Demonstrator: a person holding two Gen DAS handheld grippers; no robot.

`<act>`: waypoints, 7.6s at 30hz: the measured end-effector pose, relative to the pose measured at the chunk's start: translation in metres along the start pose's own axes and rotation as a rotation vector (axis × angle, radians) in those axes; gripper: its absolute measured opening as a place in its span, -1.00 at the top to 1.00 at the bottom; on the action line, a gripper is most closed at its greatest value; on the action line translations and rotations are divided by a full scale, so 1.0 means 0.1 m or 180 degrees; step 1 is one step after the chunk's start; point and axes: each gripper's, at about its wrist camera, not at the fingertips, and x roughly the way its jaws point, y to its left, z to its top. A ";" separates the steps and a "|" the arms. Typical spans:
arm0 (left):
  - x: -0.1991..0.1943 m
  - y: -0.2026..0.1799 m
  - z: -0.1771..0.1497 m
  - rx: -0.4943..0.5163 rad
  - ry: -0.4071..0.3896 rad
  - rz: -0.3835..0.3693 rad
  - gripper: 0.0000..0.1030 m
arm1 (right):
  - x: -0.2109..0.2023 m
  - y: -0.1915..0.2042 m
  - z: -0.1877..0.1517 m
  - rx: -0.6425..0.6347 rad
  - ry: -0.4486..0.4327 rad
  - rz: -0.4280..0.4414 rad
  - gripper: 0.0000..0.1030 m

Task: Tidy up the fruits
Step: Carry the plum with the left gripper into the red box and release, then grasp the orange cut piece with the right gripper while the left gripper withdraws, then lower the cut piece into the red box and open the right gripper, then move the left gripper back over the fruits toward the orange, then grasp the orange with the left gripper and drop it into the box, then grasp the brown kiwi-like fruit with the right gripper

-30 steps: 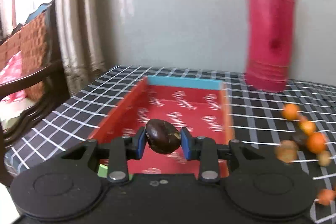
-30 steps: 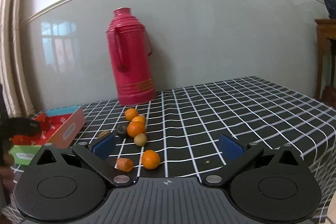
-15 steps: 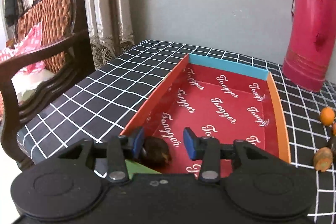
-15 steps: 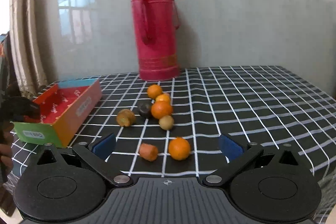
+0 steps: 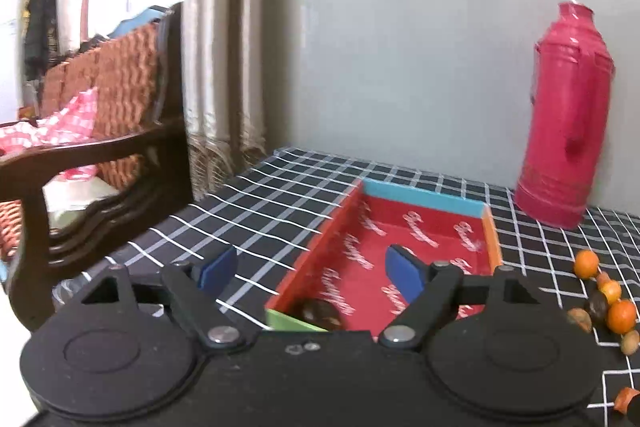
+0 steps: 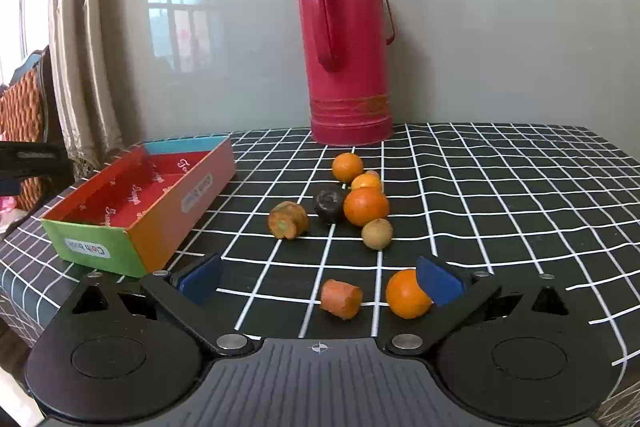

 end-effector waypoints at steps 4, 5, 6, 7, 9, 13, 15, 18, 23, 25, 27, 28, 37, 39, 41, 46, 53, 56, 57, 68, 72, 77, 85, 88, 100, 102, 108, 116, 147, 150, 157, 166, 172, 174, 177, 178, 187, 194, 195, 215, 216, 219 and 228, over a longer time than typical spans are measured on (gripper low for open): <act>0.02 0.15 0.04 -0.0067 -0.0028 0.0125 -0.48 | 0.12 0.00 -0.02 0.0098 0.0133 0.0022 0.02; 0.03 0.18 0.04 -0.0080 -0.0018 0.0141 -0.48 | 0.17 -0.01 -0.03 0.0156 0.0192 0.0012 0.02; 0.05 0.21 0.05 -0.0097 0.0000 0.0147 -0.48 | 0.20 -0.02 -0.04 0.0199 0.0227 -0.0014 0.02; 0.05 0.25 0.05 -0.0106 0.0013 0.0142 -0.48 | 0.23 -0.03 -0.04 0.0212 0.0243 -0.0037 0.02; 0.06 0.28 0.05 -0.0115 0.0030 0.0136 -0.48 | 0.26 -0.01 -0.05 0.0180 0.0248 -0.0138 0.02; 0.03 0.33 0.06 -0.0134 0.0000 0.0146 -0.51 | 0.36 0.01 -0.10 0.0195 0.0347 -0.0267 0.17; 0.03 0.36 0.06 -0.0158 0.0005 0.0167 -0.54 | 0.38 -0.02 -0.13 0.0255 0.0354 -0.0218 0.56; 0.04 0.41 0.07 -0.0204 0.0027 0.0226 -0.55 | 0.39 -0.01 -0.14 0.0266 0.0332 -0.0210 0.56; 0.09 0.57 0.08 -0.0400 0.0097 0.0459 -0.56 | 0.32 0.15 -0.05 0.0275 0.0069 0.0076 0.56; 0.10 0.65 0.08 -0.0494 0.0106 0.0569 -0.56 | 0.25 0.31 0.04 0.0094 -0.0173 0.0277 0.56; 0.11 0.72 0.08 -0.0539 0.0125 0.0668 -0.57 | 0.23 0.50 0.11 -0.0080 -0.0320 0.0503 0.56; 0.12 0.75 0.08 -0.0550 0.0143 0.0702 -0.57 | 0.25 0.59 0.15 -0.0153 -0.0355 0.0629 0.56; 0.14 0.95 0.04 -0.0565 0.0209 0.0830 -0.60 | 0.66 1.30 0.26 -0.0609 -0.0349 0.1116 0.56; 0.15 0.96 0.03 -0.0537 0.0211 0.0856 -0.60 | 0.75 1.36 0.21 -0.0619 -0.0287 0.1113 0.56; 0.16 0.99 0.03 -0.0531 0.0232 0.0865 -0.60 | 0.82 1.40 0.19 -0.0606 -0.0228 0.1118 0.56; 0.19 1.02 0.01 -0.0520 0.0264 0.0894 -0.60 | 0.87 1.49 0.16 -0.0640 -0.0189 0.1138 0.55; 0.19 1.00 0.00 -0.0490 0.0275 0.0887 -0.60 | 0.77 1.46 0.17 -0.0532 -0.0398 0.1034 -0.65; 0.19 0.98 0.00 -0.0486 0.0290 0.0863 -0.60 | 0.66 1.43 0.18 -0.0598 -0.0565 0.0948 -0.66; 0.19 0.96 0.00 -0.0482 0.0292 0.0853 -0.60 | 0.64 1.42 0.19 -0.0608 -0.0594 0.0927 -0.67; 0.12 0.26 -0.05 -0.0116 0.0223 0.0411 -0.62 | 0.30 1.07 0.18 -0.0632 -0.1017 -0.0023 -1.00; -0.01 -0.24 -0.14 0.0226 0.0095 0.0010 -0.68 | 0.22 0.70 0.21 -0.0342 -0.1020 -0.0618 -1.00; -0.22 -0.89 -0.36 0.0662 -0.0048 -0.0531 -0.68 | 0.10 0.13 0.25 0.0073 -0.0977 -0.1381 -1.00; -0.54 -1.71 -0.80 0.1144 -0.0073 -0.1341 -0.68 | -0.16 -0.61 0.19 0.0409 -0.0996 -0.2422 -1.00; -0.63 -1.89 -0.92 0.1292 -0.0115 -0.1505 -0.68 | -0.22 -0.81 0.17 0.0468 -0.0935 -0.2512 -1.00; -0.74 -2.35 -1.22 0.1442 -0.0043 -0.1828 -0.56 | -0.39 -1.29 0.07 0.0665 -0.0838 -0.2600 -1.00; -0.77 -2.38 -1.27 0.1479 -0.0049 -0.1872 -0.56 | -0.40 -1.31 0.06 0.0694 -0.0811 -0.2563 -1.00; -0.72 -2.49 -1.34 0.1492 0.0140 -0.2009 0.02 | -0.38 -1.30 0.05 0.0640 -0.0765 -0.2519 -1.00; -0.69 -2.55 -1.31 0.1404 0.0209 -0.2099 0.51 | -0.40 -1.34 0.04 0.0583 -0.0787 -0.2557 -1.00; -0.09 -1.32 -0.39 0.0699 -0.0291 -0.0547 0.62 | -0.09 -0.74 0.16 0.0416 -0.0765 -0.1941 -1.00; 0.05 -1.10 -0.30 0.0565 -0.0201 -0.0356 0.62 | 0.00 -0.60 0.17 0.0338 -0.0738 -0.1844 -1.00; 0.26 -0.78 -0.21 0.0423 0.0023 -0.0067 0.61 | 0.15 -0.34 0.18 0.0222 -0.0706 -0.1644 -1.00; 0.53 -0.42 -0.22 0.0132 0.0511 0.0081 0.59 | 0.32 -0.09 0.19 0.0122 -0.0648 -0.1440 -1.00; 0.53 -0.27 -0.19 0.0112 0.0532 0.0081 0.38 | 0.43 0.02 0.21 0.0096 -0.0600 -0.1310 -1.00; 0.53 -0.20 -0.17 0.0051 0.0560 0.0040 0.30 | 0.47 0.08 0.20 0.0081 -0.0575 -0.1269 -1.00; 0.52 -0.12 -0.15 -0.0001 0.0570 -0.0080 0.30 | 0.53 0.16 0.21 0.0056 -0.0546 -0.1201 -1.00; 0.51 -0.10 -0.14 -0.0001 0.0572 -0.0106 0.30 | 0.53 0.19 0.20 0.0047 -0.0540 -0.1179 -1.00; 0.27 0.01 -0.08 0.0012 0.0320 -0.0183 -0.29 | 0.71 0.35 0.19 0.0028 -0.0423 -0.0941 -1.00; 0.15 0.09 -0.02 0.0061 0.0065 -0.0061 -0.40 | 0.87 0.35 0.20 0.0190 -0.0248 -0.0725 -1.00; 0.16 0.12 -0.02 0.0047 0.0073 -0.0053 -0.40 | 0.90 0.34 0.20 0.0210 -0.0225 -0.0705 -1.00; 0.30 0.45 0.00 -0.0132 0.0231 0.0142 -0.48 | 1.44 0.29 0.22 0.0451 0.0319 -0.0454 0.25; 0.31 0.45 0.00 -0.0140 0.0241 0.0150 -0.49 | 1.44 0.29 0.22 0.0440 0.0321 -0.0437 0.25; 0.32 0.46 0.00 -0.0161 0.0264 0.0157 -0.49 | 1.43 0.29 0.21 0.0432 0.0311 -0.0392 0.26; 0.32 0.48 0.00 -0.0179 0.0278 0.0212 -0.52 | 1.26 0.44 0.28 0.0351 0.0112 -0.0127 0.26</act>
